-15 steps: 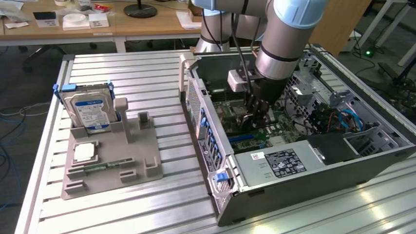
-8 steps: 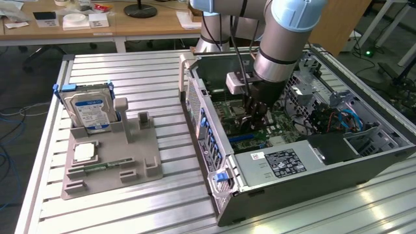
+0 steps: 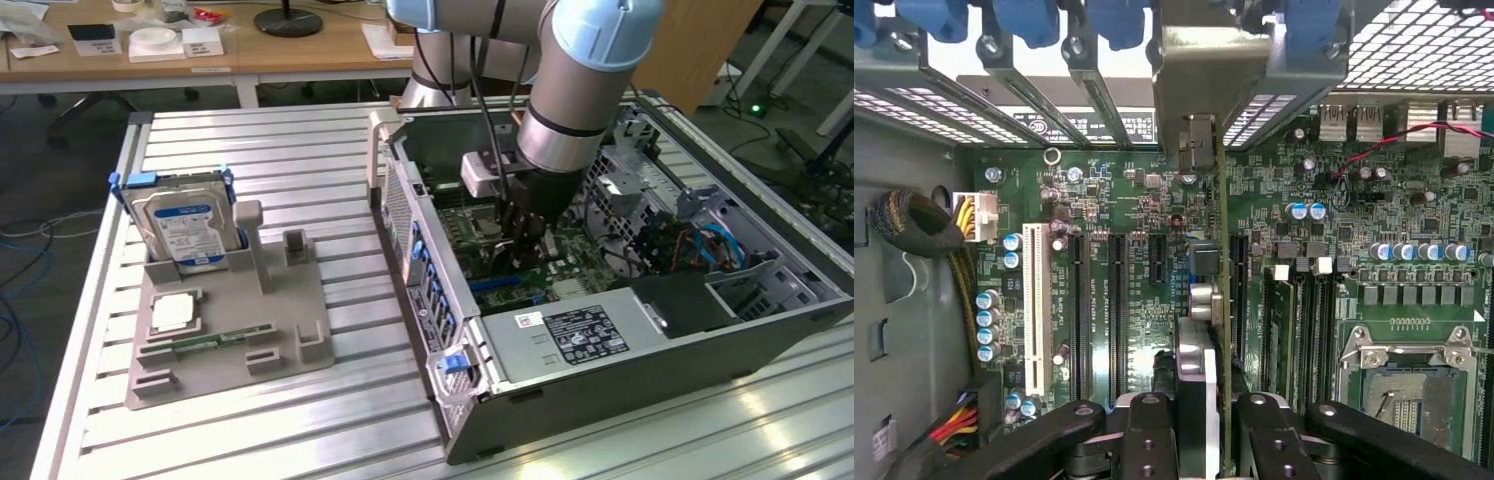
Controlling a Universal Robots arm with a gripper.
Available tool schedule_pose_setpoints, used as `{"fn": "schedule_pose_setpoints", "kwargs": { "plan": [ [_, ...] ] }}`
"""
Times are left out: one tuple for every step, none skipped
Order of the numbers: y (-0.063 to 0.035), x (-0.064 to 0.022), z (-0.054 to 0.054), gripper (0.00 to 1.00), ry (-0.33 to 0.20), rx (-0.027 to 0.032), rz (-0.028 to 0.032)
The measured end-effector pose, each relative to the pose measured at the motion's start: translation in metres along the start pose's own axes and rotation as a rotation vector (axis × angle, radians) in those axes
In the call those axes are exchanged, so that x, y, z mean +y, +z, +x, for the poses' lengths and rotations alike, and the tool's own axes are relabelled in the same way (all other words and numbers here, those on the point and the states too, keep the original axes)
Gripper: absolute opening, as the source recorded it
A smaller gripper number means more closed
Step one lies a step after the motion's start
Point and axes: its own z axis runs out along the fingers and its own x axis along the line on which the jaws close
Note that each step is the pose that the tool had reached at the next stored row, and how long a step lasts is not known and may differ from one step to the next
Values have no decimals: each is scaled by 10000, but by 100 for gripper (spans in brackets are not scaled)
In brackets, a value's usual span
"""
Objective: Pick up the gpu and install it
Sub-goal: 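Insert the gpu into the slot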
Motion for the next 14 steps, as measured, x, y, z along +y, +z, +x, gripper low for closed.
{"fn": "schedule_pose_setpoints", "kwargs": {
  "plan": [
    [1, 3, 0, 28, 1, -2, 1],
    [2, 9, 0, 28, 3, -3, 2],
    [4, 15, 0, 28, 2, -3, 2],
    [5, 20, 0, 28, 1, -3, 1],
    [5, 21, 0, 28, 2, 0, 0],
    [8, 21, 1, 28, -1, -1, 0],
    [12, 22, 1, 28, -1, -2, 1],
    [15, 24, 1, 28, 2, -3, 1],
    [19, 25, 1, 28, 1, -2, 1],
    [23, 26, 0, 28, 1, -3, 1],
    [29, 27, 1, 28, 1, -3, 1],
    [36, 28, 1, 28, 1, -3, 1],
    [42, 29, 1, 28, 1, -4, 1],
    [49, 30, 1, 28, 1, -5, 1]
  ]
}}
